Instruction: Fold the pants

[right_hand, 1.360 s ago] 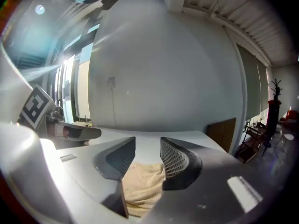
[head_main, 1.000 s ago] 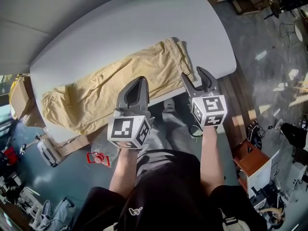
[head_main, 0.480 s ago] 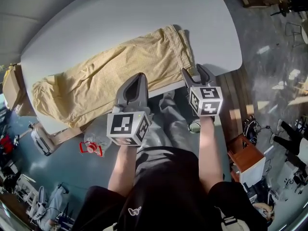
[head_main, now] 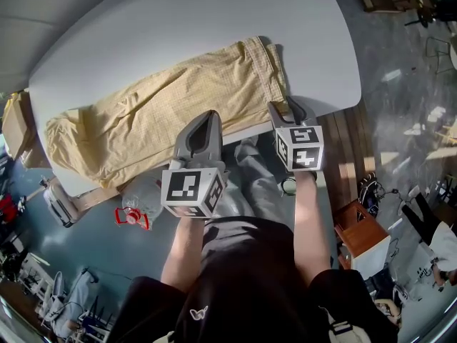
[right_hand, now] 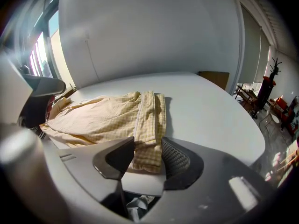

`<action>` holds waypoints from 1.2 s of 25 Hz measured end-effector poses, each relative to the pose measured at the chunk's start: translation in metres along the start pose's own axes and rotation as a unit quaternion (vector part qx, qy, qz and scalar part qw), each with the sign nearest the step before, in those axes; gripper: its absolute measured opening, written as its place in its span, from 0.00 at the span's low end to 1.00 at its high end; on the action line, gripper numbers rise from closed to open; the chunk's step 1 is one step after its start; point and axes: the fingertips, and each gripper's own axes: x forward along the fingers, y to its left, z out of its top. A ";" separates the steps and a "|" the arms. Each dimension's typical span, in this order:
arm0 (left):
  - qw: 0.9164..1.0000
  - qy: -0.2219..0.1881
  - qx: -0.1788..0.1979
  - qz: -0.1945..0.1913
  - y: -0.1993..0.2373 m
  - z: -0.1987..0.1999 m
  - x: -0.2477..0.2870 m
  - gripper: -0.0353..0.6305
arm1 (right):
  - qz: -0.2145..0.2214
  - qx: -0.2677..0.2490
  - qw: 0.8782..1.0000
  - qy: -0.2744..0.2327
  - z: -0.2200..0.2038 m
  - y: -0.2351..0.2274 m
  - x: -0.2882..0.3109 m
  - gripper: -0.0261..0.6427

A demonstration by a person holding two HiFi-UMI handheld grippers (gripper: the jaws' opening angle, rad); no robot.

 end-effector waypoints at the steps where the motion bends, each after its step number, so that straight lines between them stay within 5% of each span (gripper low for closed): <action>1: 1.000 -0.001 0.000 0.001 0.000 0.001 0.000 0.06 | 0.004 -0.005 1.000 0.005 0.001 0.002 0.001 0.32; 6: 1.000 0.004 -0.002 0.006 0.001 0.004 -0.002 0.06 | 0.025 -0.018 0.999 0.019 0.003 0.014 0.002 0.17; 19: 1.000 -0.010 0.010 0.000 0.000 0.014 0.012 0.06 | 0.019 -0.021 1.000 0.012 0.007 0.002 0.002 0.16; 30: 0.999 0.002 0.022 -0.025 -0.046 0.012 0.044 0.06 | -0.044 0.010 0.999 0.008 -0.004 -0.101 -0.024 0.17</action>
